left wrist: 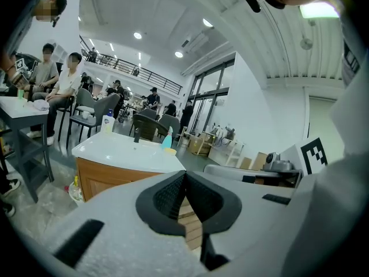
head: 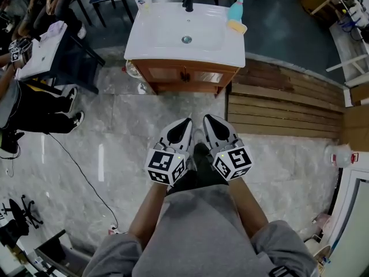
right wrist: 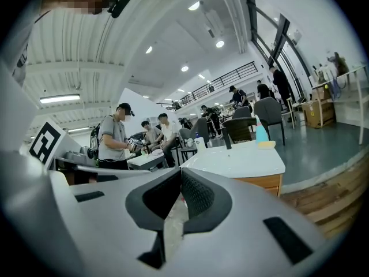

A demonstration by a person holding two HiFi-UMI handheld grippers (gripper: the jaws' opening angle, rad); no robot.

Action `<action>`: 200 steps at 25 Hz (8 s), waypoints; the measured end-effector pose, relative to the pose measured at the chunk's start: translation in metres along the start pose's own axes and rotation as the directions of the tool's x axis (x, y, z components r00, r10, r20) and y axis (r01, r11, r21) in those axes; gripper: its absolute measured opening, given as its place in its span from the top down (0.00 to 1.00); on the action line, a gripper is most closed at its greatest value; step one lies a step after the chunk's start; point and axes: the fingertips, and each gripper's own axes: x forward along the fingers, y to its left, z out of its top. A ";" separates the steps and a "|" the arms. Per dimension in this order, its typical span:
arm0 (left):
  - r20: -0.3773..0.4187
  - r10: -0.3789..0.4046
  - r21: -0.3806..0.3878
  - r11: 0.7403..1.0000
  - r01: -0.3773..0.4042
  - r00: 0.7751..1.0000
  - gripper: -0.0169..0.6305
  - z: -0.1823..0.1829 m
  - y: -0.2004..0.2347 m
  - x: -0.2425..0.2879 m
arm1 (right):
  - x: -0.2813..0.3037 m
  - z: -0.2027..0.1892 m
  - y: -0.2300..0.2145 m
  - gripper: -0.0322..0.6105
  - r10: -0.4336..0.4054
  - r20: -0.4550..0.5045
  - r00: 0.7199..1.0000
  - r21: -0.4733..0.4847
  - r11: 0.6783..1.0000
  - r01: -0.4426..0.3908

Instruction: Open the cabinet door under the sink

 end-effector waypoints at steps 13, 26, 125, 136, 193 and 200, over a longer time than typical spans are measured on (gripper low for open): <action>-0.071 0.057 -0.064 0.996 -0.061 0.996 0.96 -0.007 0.060 0.096 | 0.085 -0.014 -0.078 0.93 0.020 -0.075 0.997 0.066 0.998 -0.015; -0.112 0.103 -0.066 0.992 -0.111 0.988 0.96 -0.031 0.117 0.157 | 0.146 -0.052 -0.121 0.93 0.038 -0.122 0.992 0.103 0.994 -0.025; -0.138 0.296 -0.075 0.948 -0.308 0.945 0.84 -0.293 0.328 0.345 | 0.271 -0.307 -0.253 0.93 -0.048 -0.161 0.986 0.120 0.991 0.067; -0.176 0.277 -0.073 0.953 -0.293 0.945 0.84 -0.293 0.326 0.347 | 0.268 -0.291 -0.250 0.94 -0.023 -0.198 0.980 0.160 0.986 0.056; -0.398 -0.462 0.227 0.787 0.573 0.792 0.85 -0.353 0.373 0.064 | 0.280 -0.397 -0.006 0.94 -0.156 -0.263 0.952 0.175 0.963 0.206; -0.412 -0.401 0.226 0.825 0.518 0.819 0.86 -0.350 0.415 0.033 | 0.308 -0.399 0.025 0.94 -0.103 -0.270 0.957 0.180 0.971 0.156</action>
